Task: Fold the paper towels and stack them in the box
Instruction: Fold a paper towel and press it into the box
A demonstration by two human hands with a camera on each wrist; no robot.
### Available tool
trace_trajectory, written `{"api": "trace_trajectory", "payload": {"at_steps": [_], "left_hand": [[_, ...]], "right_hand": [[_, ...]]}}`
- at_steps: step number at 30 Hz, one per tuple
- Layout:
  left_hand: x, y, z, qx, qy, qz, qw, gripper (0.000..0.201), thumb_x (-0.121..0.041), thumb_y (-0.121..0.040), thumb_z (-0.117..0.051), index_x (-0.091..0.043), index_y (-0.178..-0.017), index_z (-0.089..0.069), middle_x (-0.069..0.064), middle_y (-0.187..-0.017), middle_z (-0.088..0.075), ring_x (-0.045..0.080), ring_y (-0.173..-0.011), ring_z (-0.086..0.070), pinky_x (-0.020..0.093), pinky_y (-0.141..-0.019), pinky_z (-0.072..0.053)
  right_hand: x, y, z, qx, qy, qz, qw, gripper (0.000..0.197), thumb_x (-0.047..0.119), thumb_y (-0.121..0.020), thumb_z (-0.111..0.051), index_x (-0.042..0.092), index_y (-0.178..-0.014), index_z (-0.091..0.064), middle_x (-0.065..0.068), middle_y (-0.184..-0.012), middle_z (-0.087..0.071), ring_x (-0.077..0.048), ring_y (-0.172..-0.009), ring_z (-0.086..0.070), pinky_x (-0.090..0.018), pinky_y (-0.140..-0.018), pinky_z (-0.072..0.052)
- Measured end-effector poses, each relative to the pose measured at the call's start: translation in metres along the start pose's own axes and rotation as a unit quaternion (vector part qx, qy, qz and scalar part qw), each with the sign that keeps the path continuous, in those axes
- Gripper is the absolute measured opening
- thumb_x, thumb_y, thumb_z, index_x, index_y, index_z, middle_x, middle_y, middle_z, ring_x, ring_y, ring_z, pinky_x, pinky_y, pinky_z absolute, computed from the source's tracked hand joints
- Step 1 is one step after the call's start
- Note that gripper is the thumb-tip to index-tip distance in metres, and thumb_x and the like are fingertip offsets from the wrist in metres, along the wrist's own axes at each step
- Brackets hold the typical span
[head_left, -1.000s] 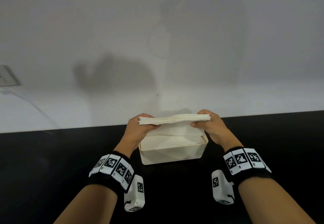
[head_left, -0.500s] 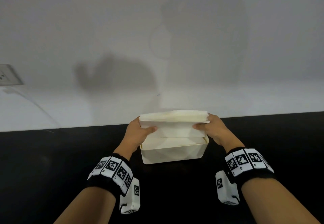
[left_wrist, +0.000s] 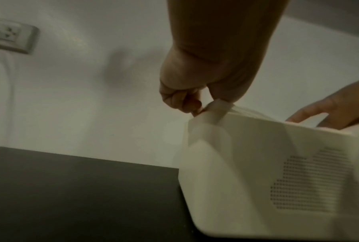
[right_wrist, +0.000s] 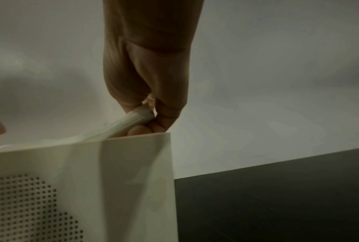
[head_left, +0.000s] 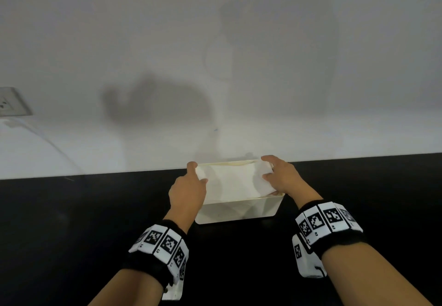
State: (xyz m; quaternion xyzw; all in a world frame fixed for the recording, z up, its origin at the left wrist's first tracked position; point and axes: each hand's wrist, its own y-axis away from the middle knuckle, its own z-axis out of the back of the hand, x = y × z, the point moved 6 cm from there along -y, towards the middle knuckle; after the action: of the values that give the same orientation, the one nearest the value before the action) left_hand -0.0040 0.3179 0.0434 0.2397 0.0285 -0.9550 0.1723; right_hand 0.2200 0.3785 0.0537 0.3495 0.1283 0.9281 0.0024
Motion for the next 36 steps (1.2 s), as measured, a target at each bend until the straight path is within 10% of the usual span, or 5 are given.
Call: {"api": "trace_trajectory", "payload": {"at_steps": [3,13,21,36], "left_hand": [[-0.004,0.000,-0.004,-0.017,-0.145,-0.057,0.988,0.035,-0.034,-0.101,-0.033,-0.019,-0.132,-0.038,0.008,-0.097,-0.060,0.018,-0.082,-0.049,0.027,-0.067,-0.040],[-0.010,-0.003,-0.012,-0.001,-0.324,-0.136,0.936,0.031,-0.025,-0.099,-0.034,-0.016,-0.126,-0.046,0.003,-0.108,-0.064,0.020,-0.107,-0.048,0.027,-0.079,-0.035],[-0.013,-0.004,-0.012,0.001,-0.342,-0.144,0.929,0.030,-0.024,-0.099,-0.034,-0.015,-0.122,-0.051,0.005,-0.109,-0.064,0.022,-0.110,-0.047,0.029,-0.085,-0.035],[-0.027,0.000,0.000,0.042,-0.371,-0.130,0.918,0.027,-0.019,-0.087,-0.047,-0.012,-0.109,-0.062,0.010,-0.120,-0.047,0.028,-0.115,-0.037,0.033,-0.097,-0.034]], "right_hand": [[-0.001,-0.004,-0.004,0.006,0.046,0.000,0.999,0.040,0.006,-0.095,-0.046,0.022,-0.131,-0.052,-0.008,-0.137,-0.043,-0.020,-0.089,-0.051,-0.021,-0.054,-0.052],[0.008,-0.003,-0.011,-0.006,0.211,0.028,0.977,0.043,0.004,-0.097,-0.037,0.016,-0.137,-0.048,-0.004,-0.142,-0.046,-0.019,-0.127,-0.048,-0.021,-0.103,-0.039],[0.005,-0.008,-0.018,-0.026,0.243,0.027,0.969,0.039,-0.001,-0.092,-0.039,0.008,-0.125,-0.058,-0.013,-0.122,-0.060,-0.024,-0.105,-0.062,-0.029,-0.089,-0.052],[0.005,0.021,-0.006,-0.037,0.342,0.001,0.939,0.036,0.012,-0.091,-0.046,0.002,-0.126,-0.048,-0.013,-0.128,-0.046,-0.026,-0.120,-0.042,-0.033,-0.091,-0.045]]}}
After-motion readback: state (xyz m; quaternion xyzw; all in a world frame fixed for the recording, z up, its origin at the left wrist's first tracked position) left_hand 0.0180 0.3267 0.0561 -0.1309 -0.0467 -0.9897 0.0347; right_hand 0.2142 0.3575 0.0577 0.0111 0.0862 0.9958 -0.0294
